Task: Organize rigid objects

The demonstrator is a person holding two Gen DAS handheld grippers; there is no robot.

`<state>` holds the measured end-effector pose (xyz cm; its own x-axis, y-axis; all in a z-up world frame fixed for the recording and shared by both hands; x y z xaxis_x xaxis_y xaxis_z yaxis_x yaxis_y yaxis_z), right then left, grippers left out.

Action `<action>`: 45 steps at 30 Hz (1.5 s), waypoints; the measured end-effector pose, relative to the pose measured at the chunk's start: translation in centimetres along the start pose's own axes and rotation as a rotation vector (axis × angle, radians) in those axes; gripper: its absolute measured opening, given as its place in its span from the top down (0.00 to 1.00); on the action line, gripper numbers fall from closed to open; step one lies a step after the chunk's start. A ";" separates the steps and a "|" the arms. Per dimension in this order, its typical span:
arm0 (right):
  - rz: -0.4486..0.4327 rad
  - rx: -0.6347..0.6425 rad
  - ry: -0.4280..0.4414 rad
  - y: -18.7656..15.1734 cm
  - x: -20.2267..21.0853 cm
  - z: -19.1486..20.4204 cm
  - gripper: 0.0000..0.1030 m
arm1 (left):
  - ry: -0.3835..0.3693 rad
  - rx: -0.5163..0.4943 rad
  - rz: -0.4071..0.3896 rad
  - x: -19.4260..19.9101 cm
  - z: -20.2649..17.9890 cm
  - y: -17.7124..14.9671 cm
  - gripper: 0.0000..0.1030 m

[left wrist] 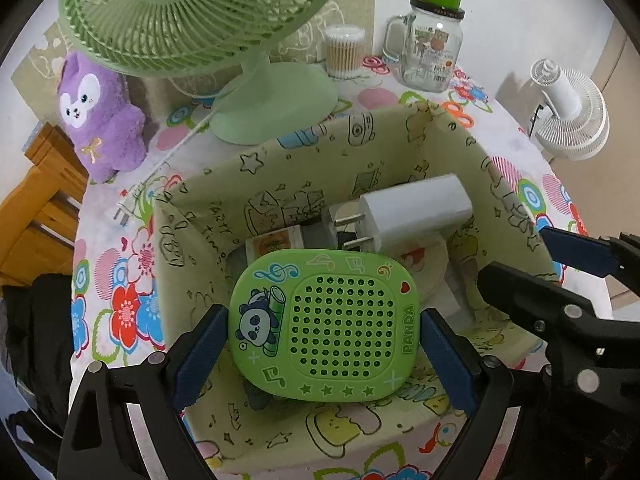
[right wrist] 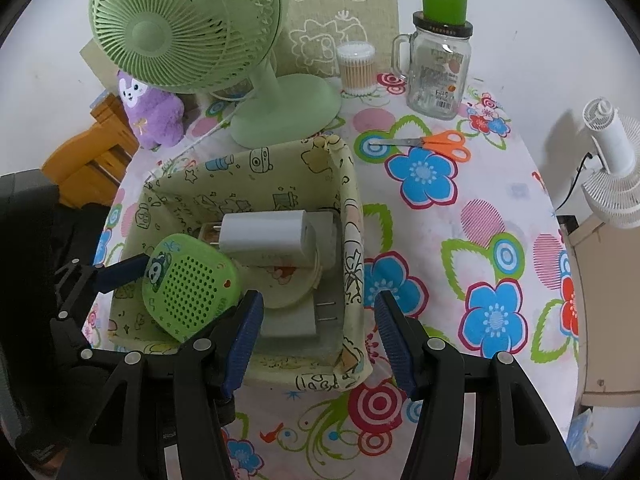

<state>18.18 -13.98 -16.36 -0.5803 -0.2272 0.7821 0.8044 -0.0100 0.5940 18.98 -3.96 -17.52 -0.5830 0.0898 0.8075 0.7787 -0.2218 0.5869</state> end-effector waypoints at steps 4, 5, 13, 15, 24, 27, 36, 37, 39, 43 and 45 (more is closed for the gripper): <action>0.012 0.005 -0.007 -0.1 -0.5 0.1 0.40 | -0.005 0.017 0.007 -0.5 0.2 -0.1 0.08; 0.015 0.005 -0.008 -0.1 -0.6 0.0 0.40 | -0.006 0.016 0.009 -0.6 0.2 -0.1 0.07; 0.026 -0.001 -0.017 -0.3 -0.8 0.1 0.37 | -0.027 0.022 0.026 -1.0 0.0 -0.1 0.07; 0.023 0.000 -0.019 -0.2 -0.7 0.2 0.37 | -0.031 0.027 0.033 -1.0 0.0 -0.1 0.07; -0.003 0.002 -0.024 0.1 0.4 0.3 0.29 | -0.021 0.031 0.011 0.6 -0.1 0.0 0.02; -0.013 0.004 -0.016 0.0 1.0 0.5 0.27 | -0.003 0.026 -0.007 1.6 -0.3 0.0 0.01; -0.062 0.023 -0.006 -0.1 3.3 0.8 0.18 | 0.067 0.059 -0.043 4.3 -0.1 -0.4 0.00; -0.064 0.024 -0.005 -0.2 3.5 0.8 0.18 | 0.074 0.067 -0.045 4.6 0.0 -0.5 0.00; -0.067 0.030 0.001 -0.3 3.9 0.9 0.17 | 0.089 0.086 -0.051 5.3 0.2 -0.8 0.00; -0.088 0.059 0.017 -0.4 5.4 1.3 0.17 | 0.117 0.123 -0.071 7.2 0.6 -1.4 0.00; -0.103 0.077 0.023 -0.4 6.3 1.6 0.17 | 0.131 0.139 -0.084 8.3 0.8 -1.8 0.00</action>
<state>14.04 -13.84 -11.37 -0.6553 -0.2509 0.7124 0.7284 0.0399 0.6840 12.98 -2.08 -11.83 -0.6657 -0.0264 0.7458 0.7450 -0.0816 0.6621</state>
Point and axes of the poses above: each gripper's, at about its wrist camera, not at the fingertips, and x roughly against the way its jaws point, z to its left, y to its top, the point moved 5 cm from there along -x, roughly the way its jaws point, and after that the axes turned 14 degrees about -z, right-handed, at the moved point
